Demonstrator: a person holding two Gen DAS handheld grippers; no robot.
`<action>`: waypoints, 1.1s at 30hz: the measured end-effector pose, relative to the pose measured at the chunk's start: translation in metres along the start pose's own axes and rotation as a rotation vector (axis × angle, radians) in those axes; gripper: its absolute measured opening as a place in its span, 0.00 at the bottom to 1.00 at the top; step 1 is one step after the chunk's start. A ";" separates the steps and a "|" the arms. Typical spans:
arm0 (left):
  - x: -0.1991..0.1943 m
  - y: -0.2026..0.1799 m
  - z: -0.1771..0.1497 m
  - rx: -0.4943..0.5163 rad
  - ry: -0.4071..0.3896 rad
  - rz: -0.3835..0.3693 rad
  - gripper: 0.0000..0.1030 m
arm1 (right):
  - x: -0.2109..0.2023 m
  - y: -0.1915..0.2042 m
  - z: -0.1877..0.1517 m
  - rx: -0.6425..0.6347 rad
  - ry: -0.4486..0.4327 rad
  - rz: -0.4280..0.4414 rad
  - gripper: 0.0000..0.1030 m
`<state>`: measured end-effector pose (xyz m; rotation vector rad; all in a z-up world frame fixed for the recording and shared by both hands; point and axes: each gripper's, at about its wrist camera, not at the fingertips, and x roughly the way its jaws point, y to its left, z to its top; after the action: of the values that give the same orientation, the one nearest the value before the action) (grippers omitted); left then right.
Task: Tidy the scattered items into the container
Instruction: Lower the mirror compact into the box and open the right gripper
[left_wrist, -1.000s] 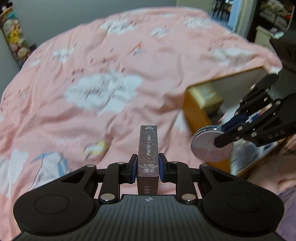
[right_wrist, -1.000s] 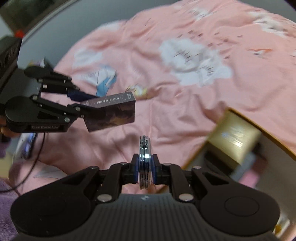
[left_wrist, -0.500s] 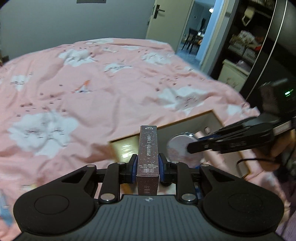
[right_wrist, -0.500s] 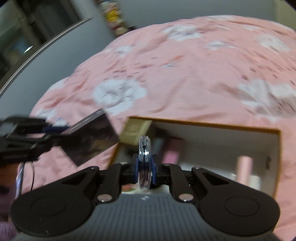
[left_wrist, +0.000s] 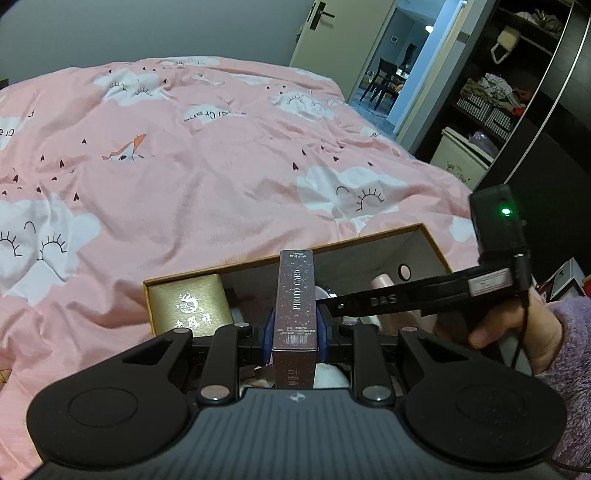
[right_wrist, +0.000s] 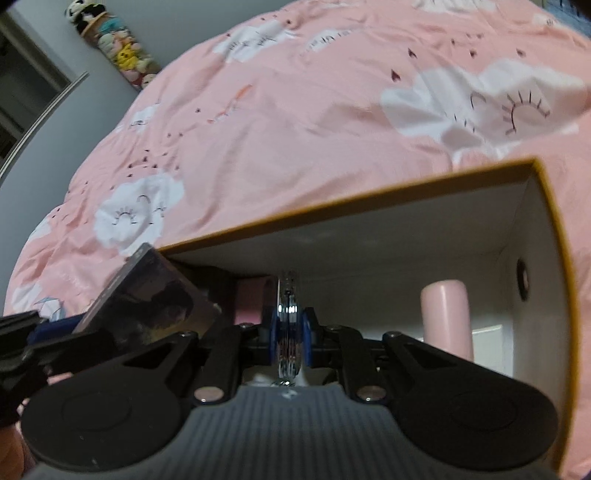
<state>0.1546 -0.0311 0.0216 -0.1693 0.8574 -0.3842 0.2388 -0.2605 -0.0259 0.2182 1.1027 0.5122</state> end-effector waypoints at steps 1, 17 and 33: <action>0.002 -0.001 -0.001 0.004 0.003 0.005 0.26 | 0.004 -0.002 0.000 0.009 0.004 0.004 0.15; 0.020 -0.004 0.002 -0.021 0.016 0.002 0.26 | 0.023 -0.008 -0.006 -0.015 0.022 -0.045 0.22; 0.044 -0.043 0.001 0.224 0.018 0.049 0.26 | -0.040 0.021 -0.034 -0.258 -0.126 -0.197 0.26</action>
<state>0.1701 -0.0885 0.0040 0.0624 0.8280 -0.4333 0.1881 -0.2651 -0.0008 -0.0822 0.9139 0.4523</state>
